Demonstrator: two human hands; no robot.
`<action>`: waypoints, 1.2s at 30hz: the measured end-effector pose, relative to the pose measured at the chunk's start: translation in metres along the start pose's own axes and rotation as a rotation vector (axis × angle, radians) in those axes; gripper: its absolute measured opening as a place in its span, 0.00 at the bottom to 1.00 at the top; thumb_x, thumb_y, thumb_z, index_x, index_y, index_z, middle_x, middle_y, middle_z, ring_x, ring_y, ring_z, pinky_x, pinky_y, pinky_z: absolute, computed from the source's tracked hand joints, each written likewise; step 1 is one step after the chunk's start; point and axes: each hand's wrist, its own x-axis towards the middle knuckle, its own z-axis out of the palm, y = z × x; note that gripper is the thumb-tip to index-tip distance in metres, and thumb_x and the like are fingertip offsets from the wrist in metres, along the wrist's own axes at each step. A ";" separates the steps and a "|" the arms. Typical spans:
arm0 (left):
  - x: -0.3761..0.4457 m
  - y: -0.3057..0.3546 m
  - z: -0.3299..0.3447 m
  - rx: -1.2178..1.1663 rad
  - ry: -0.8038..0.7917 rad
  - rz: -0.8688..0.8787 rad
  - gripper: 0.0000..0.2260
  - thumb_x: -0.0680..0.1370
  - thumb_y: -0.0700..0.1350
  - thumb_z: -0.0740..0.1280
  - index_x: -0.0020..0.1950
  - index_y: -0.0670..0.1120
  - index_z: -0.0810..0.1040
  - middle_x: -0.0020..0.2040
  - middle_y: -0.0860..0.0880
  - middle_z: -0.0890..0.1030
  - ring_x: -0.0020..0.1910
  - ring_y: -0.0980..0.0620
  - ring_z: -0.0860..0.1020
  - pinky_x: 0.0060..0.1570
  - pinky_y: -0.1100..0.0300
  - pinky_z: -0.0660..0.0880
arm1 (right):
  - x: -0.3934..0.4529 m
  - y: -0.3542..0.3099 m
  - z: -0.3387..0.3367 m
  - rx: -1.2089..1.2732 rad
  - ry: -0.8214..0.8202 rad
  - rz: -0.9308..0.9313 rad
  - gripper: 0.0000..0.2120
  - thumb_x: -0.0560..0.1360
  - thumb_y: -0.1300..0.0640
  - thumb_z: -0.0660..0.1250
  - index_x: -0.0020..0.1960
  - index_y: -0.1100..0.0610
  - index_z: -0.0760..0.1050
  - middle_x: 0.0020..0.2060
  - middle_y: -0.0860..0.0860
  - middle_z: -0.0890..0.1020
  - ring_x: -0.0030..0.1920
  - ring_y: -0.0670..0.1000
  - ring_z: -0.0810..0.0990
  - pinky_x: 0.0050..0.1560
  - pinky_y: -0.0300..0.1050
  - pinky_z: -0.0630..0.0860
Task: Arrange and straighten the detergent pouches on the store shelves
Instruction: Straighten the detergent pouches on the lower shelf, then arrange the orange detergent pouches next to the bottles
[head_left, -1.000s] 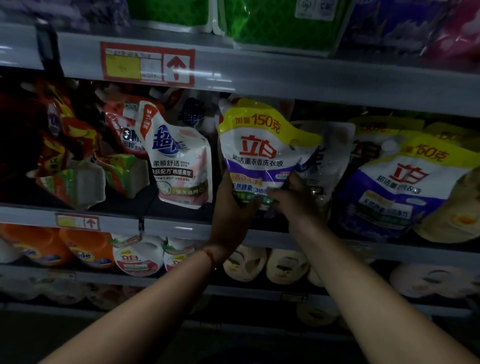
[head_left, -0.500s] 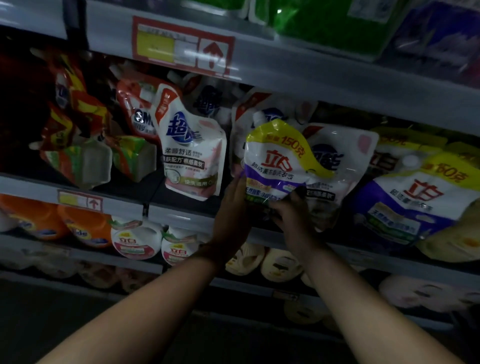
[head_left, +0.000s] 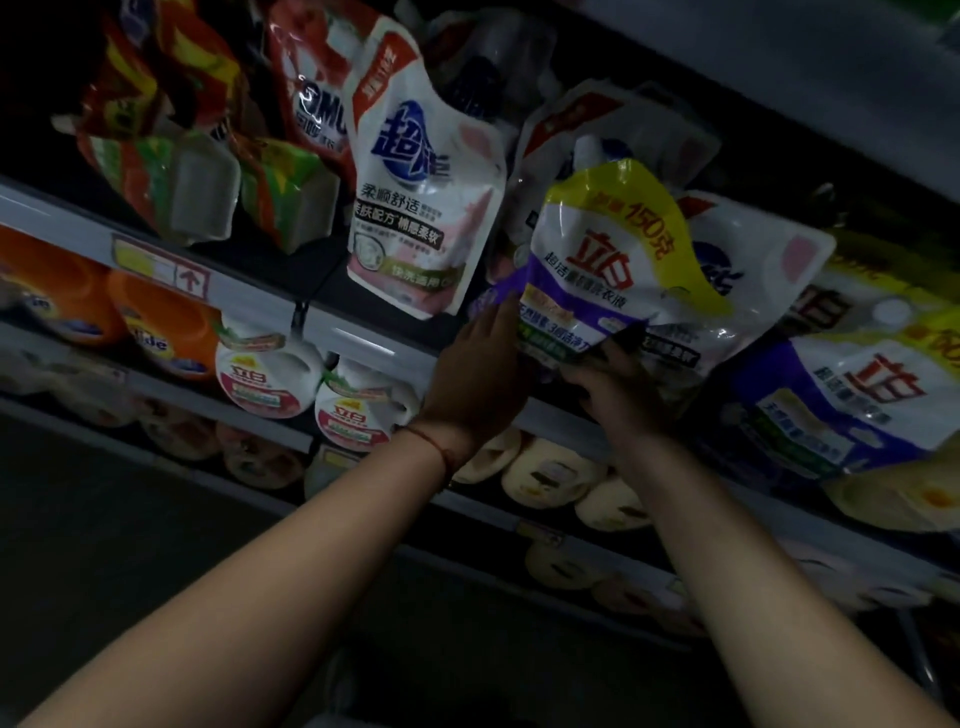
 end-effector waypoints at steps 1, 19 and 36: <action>-0.003 0.002 -0.003 0.043 -0.005 -0.006 0.34 0.77 0.54 0.68 0.79 0.49 0.59 0.75 0.45 0.68 0.70 0.41 0.70 0.62 0.44 0.74 | -0.003 -0.001 -0.001 -0.033 -0.022 -0.023 0.23 0.77 0.61 0.67 0.70 0.50 0.70 0.62 0.50 0.79 0.63 0.53 0.75 0.58 0.50 0.72; -0.103 0.154 0.053 0.498 -0.327 0.074 0.30 0.81 0.60 0.59 0.81 0.52 0.57 0.80 0.46 0.60 0.78 0.45 0.59 0.74 0.47 0.61 | -0.155 0.068 -0.184 -0.853 0.025 -0.219 0.32 0.78 0.47 0.63 0.78 0.53 0.55 0.74 0.54 0.64 0.72 0.57 0.62 0.73 0.53 0.59; -0.160 0.187 -0.001 0.703 -0.281 -0.024 0.32 0.80 0.66 0.52 0.81 0.55 0.50 0.82 0.46 0.53 0.80 0.46 0.53 0.75 0.50 0.56 | -0.185 0.041 -0.178 -0.833 -0.168 -0.315 0.36 0.79 0.43 0.61 0.80 0.46 0.46 0.80 0.46 0.47 0.79 0.53 0.44 0.78 0.52 0.45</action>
